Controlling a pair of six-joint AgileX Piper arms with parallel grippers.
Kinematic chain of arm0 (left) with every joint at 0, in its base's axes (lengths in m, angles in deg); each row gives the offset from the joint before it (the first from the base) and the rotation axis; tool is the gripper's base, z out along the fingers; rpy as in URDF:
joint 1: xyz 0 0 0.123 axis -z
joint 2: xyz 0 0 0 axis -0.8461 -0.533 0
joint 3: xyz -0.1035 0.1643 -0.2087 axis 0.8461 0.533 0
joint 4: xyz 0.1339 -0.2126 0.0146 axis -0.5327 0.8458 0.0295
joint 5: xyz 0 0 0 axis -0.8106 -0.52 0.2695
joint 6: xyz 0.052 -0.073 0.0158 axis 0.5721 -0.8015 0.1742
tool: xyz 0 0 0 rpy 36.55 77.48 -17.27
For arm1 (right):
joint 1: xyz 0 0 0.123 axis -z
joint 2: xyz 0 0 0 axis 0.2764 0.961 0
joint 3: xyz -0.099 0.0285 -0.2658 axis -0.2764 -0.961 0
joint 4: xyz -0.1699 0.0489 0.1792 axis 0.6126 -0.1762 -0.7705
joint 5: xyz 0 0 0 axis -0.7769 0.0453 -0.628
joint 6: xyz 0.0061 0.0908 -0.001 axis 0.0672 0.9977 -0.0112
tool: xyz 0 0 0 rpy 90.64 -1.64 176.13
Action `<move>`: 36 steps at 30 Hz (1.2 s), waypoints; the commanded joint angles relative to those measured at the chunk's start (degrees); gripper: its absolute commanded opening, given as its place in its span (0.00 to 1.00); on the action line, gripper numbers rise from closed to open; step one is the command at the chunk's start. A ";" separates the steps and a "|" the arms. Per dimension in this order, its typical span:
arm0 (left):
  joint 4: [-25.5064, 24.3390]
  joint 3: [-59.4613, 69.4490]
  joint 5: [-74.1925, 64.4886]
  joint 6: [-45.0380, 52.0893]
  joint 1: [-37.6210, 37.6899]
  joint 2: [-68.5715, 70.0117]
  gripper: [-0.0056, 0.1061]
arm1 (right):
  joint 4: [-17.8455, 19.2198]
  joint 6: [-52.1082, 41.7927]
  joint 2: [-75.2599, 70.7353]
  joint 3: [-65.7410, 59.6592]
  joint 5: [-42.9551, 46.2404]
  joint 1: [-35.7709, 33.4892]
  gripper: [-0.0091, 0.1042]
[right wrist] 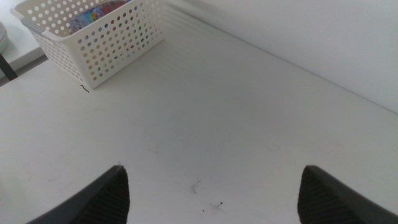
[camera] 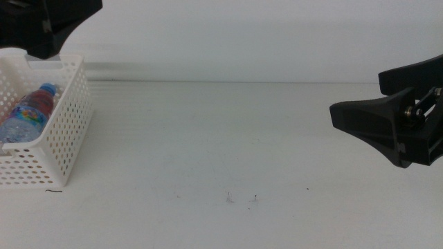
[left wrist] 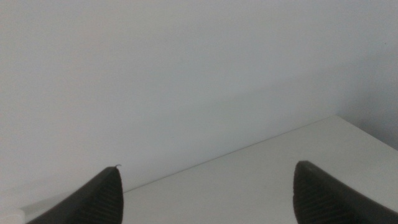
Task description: Use arms to grab the bottles and put them into the dustbin to the left of the table.
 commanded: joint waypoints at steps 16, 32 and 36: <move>-0.29 20.02 9.93 -0.38 -11.47 10.81 0.89 | 0.04 -0.10 -5.60 -15.76 16.15 12.00 0.88; -8.34 53.54 11.43 -0.38 -15.93 45.39 0.89 | 2.17 -0.10 -42.74 -52.31 25.50 43.24 0.88; -8.95 57.00 11.64 -0.38 -15.93 47.79 0.89 | 4.03 -0.10 -49.62 -56.84 25.38 43.24 0.88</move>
